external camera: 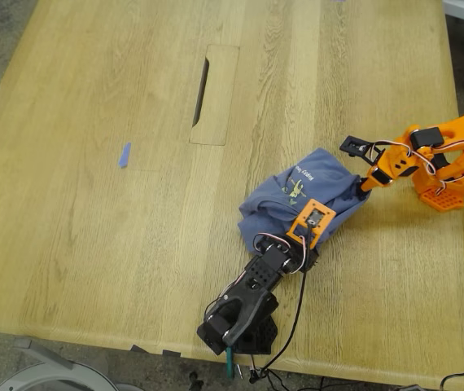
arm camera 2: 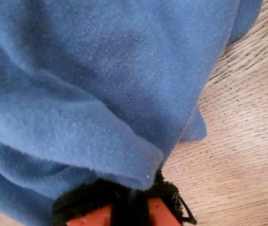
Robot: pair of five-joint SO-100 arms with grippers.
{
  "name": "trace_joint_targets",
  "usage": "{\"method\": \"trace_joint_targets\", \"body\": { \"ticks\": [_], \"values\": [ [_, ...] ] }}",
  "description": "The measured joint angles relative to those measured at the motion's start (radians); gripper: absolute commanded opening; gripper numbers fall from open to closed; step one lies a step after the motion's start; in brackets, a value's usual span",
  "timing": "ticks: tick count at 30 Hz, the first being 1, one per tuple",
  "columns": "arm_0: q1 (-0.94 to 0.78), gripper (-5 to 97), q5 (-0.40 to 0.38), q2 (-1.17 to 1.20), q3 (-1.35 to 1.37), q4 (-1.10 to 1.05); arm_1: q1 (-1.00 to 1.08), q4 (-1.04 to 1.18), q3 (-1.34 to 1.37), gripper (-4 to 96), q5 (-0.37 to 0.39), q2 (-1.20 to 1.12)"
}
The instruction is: Fold a T-shirt
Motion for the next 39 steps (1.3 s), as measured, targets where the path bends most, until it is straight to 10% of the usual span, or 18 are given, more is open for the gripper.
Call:
{"method": "trace_joint_targets", "body": {
  "ticks": [19, 22, 27, 39],
  "values": [
    [-0.216, 26, -0.005, 0.229, 0.057, 0.17, 0.028, 0.117, 0.089, 0.0, 0.02, 0.146],
    [-0.232, 37, -0.011, 0.238, 0.057, 0.17, 0.028, 0.14, 0.089, 15.4, 0.025, 0.164],
    [-0.239, 56, -0.089, 0.259, 0.057, 0.172, 0.023, 0.161, 0.091, 31.4, 0.031, 0.169],
    [-0.213, 86, -0.327, 0.27, 0.057, 0.273, 0.074, 0.21, 0.035, 28.2, 0.041, 0.156]
  ]
}}
